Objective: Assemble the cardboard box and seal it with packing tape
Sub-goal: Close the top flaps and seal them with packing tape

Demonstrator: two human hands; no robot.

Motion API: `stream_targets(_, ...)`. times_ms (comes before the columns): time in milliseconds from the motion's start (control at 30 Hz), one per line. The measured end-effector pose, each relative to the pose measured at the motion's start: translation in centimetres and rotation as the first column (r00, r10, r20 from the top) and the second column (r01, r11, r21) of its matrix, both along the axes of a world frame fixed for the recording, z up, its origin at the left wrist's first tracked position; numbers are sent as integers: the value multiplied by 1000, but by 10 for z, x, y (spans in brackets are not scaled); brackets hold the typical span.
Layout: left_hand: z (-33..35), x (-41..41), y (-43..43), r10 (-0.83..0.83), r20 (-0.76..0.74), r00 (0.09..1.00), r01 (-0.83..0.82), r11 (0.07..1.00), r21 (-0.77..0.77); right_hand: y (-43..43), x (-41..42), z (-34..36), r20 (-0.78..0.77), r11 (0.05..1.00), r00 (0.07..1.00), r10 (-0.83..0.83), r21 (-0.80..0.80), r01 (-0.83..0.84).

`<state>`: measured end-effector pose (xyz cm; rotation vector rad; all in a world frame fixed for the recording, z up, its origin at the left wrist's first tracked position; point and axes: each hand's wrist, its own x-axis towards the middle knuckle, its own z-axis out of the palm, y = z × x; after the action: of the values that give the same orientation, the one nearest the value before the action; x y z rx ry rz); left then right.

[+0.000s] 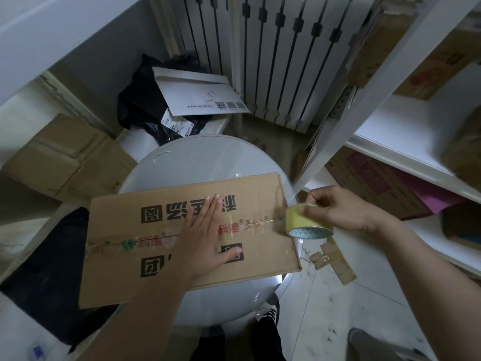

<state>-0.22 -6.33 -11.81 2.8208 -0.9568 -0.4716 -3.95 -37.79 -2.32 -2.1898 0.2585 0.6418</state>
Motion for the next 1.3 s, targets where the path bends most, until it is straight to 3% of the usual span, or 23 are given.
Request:
stream_targets(167, 2, 11, 34, -13, 24, 1000, 13, 1000, 8, 28, 12, -8, 89, 966, 990, 112, -244, -87)
stream_targets(333, 1, 14, 42, -23, 16, 1000, 23, 999, 46, 30, 21, -20, -21, 892, 978, 206, -406, -197)
stream_targets(467, 1, 13, 41, -19, 4, 1000, 19, 999, 36, 23, 19, -32, -43, 752, 969, 241, -623, -215)
stream_targets(567, 0, 14, 41, -18, 10, 1000, 18, 999, 33, 22, 21, -49, -49, 715, 971, 236, -667, -207)
stream_targets(800, 7, 18, 32, -17, 89, 996, 24, 997, -79, 29, 24, -73, -62, 781, 980, 188, -595, -188)
stream_targets(900, 16, 22, -7, -82, 224, 971, 152, 936, -318, 30, 24, -76, -67, 818, 985, 160, -549, -170)
stream_targets(967, 21, 18, -50, -199, 258, 946, 286, 886, -365, 29, 22, -76, -65, 847, 991, 120, -513, -136)
stream_targets(1067, 19, 10, -97, -337, 226, 914, 391, 879, -273, 29, 17, -80, -51, 873, 995, 82, -478, -97)
stream_targets(1167, 13, 16, -101, -317, 192, 929, 352, 917, -189, 29, 11, -83, -40, 923, 999, 8, -385, -23)
stream_targets(1300, 6, 26, -80, -357, 219, 908, 386, 916, -110, 25, 6, -82, -126, 993, 985, -117, -37, 113)
